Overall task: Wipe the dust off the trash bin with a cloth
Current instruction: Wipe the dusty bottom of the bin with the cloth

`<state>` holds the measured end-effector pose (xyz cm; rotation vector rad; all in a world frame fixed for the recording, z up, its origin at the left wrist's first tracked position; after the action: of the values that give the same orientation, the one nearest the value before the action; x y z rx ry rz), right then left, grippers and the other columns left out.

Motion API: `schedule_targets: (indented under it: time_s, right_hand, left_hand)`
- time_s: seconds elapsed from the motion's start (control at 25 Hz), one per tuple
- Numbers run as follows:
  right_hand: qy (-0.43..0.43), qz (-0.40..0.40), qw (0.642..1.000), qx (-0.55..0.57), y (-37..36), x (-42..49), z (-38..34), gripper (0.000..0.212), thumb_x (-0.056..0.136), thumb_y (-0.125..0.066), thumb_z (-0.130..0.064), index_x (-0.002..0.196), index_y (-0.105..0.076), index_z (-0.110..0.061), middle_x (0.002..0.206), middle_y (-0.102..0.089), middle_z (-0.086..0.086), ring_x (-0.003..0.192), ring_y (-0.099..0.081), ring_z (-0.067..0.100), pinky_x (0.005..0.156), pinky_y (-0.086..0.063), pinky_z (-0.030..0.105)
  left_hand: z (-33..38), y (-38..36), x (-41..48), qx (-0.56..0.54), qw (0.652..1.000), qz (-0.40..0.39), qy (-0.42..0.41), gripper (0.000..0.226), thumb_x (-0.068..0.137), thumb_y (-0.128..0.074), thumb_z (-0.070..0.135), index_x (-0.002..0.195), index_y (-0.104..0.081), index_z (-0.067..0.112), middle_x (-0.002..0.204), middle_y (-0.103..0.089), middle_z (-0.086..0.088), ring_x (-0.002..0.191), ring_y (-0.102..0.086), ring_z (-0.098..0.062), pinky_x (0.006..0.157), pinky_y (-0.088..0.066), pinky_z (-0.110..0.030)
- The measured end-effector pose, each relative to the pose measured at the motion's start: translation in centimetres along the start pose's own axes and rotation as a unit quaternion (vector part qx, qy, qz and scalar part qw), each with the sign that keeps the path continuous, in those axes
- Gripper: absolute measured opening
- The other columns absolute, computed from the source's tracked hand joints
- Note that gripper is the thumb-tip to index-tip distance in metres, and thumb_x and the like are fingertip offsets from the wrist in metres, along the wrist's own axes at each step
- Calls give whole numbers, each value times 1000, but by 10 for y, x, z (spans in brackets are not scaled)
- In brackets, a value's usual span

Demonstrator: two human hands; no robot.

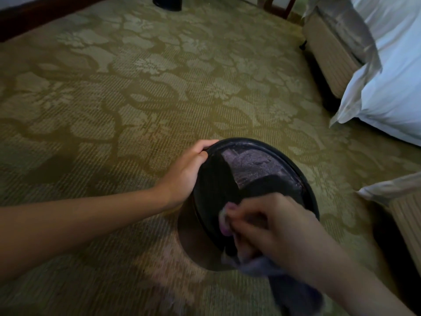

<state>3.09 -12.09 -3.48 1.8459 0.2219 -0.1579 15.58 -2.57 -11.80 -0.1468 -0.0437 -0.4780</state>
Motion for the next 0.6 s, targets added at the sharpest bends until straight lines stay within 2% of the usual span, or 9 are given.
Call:
schedule_targets:
  time_s: [0.04, 0.12, 0.24, 0.32, 0.48, 0.6]
  right_hand:
    - [-15, -18, 1000, -4, -3, -13, 2, 31, 80, -41, -72, 109, -47, -64, 93, -66, -21, 96, -62, -1, 78, -47, 24]
    - [-22, 12, 1000, -10, -2, -21, 3, 34, 74, -37, -73, 107, -41, -66, 91, -65, -24, 95, -62, -1, 76, -47, 23]
    - [-14, 120, 992, -38, 10, 16, -5, 16, 88, -53, -57, 101, -56, -47, 85, -62, -15, 92, -65, 16, 69, -45, 33]
    - [-44, 174, 982, -53, 22, 55, 0, 19, 92, -54, -50, 103, -64, -39, 97, -67, -7, 98, -64, 27, 72, -46, 36]
    - [-64, 177, 981, -40, 30, 96, 5, 19, 94, -52, -38, 106, -66, -33, 104, -65, 1, 99, -62, 31, 70, -38, 36]
    - [-45, 167, 983, -63, 27, 71, -1, 22, 95, -49, -43, 109, -64, -35, 105, -68, -3, 100, -64, 28, 73, -45, 36]
  left_hand:
    - [1, -1, 0, -5, 1000, -1, 1, 43, 93, -32, 22, 128, -56, 17, 123, -65, -2, 116, -61, -13, 99, -47, -32]
    - [-2, -1, -1, -18, 1000, 4, 5, 43, 93, -32, 24, 129, -56, 18, 124, -65, -2, 117, -61, -13, 100, -47, -31]
    - [-6, -1, 1, -34, 999, 9, 4, 39, 91, -34, 25, 123, -58, 24, 126, -64, -2, 119, -59, -13, 101, -46, -30]
    - [-6, -2, 2, -45, 999, 5, 1, 36, 91, -35, 23, 118, -57, 27, 121, -65, 1, 115, -61, -9, 96, -46, -22]
    - [-3, 0, 3, -38, 999, 8, -2, 36, 90, -35, 21, 117, -58, 27, 117, -67, 4, 112, -62, -4, 93, -45, -16]
    - [-7, 0, 1, -36, 999, 12, 16, 37, 88, -36, 22, 117, -59, 26, 119, -67, -1, 113, -62, -10, 96, -46, -27]
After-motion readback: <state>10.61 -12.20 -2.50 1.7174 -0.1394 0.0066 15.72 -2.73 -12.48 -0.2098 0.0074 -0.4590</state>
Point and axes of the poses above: each hand's wrist, its own x-axis towards the middle knuckle, its own y-axis out of the back of the hand, z = x × y, the point moved 10 cm from there along x, towards the middle knuckle
